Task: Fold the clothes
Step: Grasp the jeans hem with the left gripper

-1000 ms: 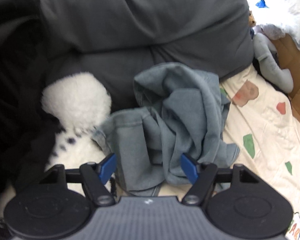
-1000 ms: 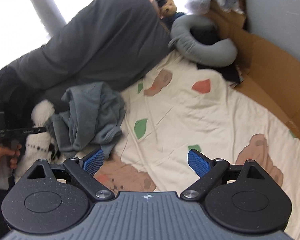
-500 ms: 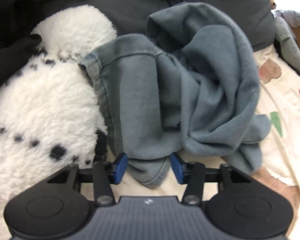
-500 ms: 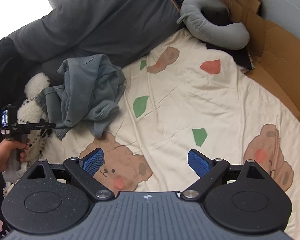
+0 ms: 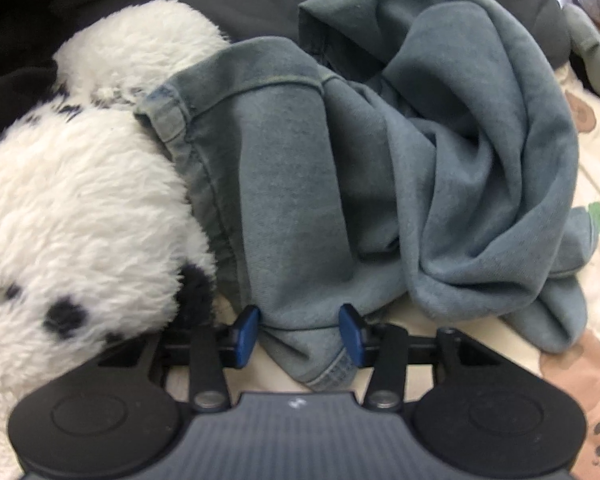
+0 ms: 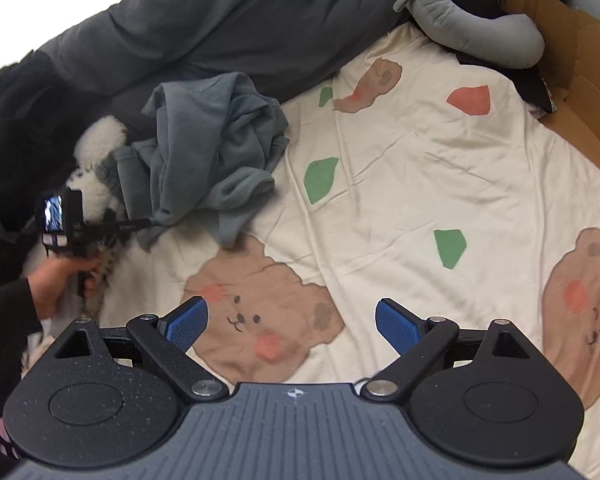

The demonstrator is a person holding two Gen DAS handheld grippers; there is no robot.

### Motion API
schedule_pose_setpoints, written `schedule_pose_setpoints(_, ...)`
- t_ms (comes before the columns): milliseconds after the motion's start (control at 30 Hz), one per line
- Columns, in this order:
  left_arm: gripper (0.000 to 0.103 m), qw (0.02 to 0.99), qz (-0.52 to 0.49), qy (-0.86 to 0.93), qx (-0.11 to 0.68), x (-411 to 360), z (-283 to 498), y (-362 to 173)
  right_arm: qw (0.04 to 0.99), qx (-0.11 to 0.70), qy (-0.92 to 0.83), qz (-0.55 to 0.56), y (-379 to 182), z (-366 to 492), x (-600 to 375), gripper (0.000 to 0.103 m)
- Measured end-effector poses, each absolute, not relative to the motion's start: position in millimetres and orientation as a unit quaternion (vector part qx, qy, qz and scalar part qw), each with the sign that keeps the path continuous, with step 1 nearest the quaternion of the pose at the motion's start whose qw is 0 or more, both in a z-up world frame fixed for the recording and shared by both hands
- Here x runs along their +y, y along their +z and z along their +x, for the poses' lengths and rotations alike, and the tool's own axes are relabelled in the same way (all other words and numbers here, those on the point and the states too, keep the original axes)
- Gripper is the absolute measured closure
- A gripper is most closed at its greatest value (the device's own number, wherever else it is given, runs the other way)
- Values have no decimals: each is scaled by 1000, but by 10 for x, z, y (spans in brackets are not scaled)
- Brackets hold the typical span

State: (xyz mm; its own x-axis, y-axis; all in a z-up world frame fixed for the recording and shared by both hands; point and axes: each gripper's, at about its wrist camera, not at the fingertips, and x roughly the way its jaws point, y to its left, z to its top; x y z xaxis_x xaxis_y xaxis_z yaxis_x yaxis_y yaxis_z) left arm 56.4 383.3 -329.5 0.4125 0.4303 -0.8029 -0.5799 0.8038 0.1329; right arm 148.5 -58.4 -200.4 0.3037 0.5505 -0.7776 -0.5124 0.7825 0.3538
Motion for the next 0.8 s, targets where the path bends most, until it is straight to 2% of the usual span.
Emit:
schedule_pose_setpoints(67, 41, 836, -80, 300, 453, 3809, 568, -3310, 807, 487, 333, 26, -2023, 1487, -575, 8)
schedule_pose_setpoints(133, 36, 836, -84, 300, 451, 3797, 569, -3329, 806, 488, 333, 29, -2049, 1486, -562, 8)
schedule_pose_setpoints(267, 36, 837, -93, 301, 447, 3773, 569, -3366, 803, 488, 339, 39, -2086, 1474, -552, 8)
schedule_pose_setpoints(333, 43, 837, -101, 306, 442, 3769, 554, -3343, 804, 488, 339, 36, -2094, 1473, -545, 8)
schedule_pose_setpoints(400, 57, 835, -111, 315, 437, 3753, 522, -3293, 805, 487, 337, 28, -2105, 1476, -545, 8)
schedule_pose_setpoints(433, 69, 836, -123, 317, 431, 3753, 487, -3260, 806, 486, 337, 22, -2107, 1477, -544, 8)
schedule_pose_setpoints(467, 76, 838, -136, 315, 424, 3755, 453, -3230, 805, 488, 337, 15, -2110, 1482, -540, 8)
schedule_pose_setpoints(567, 83, 845, -143, 298, 419, 3700, 405, -3149, 800, 499, 334, 2, -2135, 1494, -541, 8)
schedule_pose_setpoints(800, 87, 857, -177, 253, 414, 3479, 239, -2886, 795, 503, 338, -21, -2136, 1463, -487, 9)
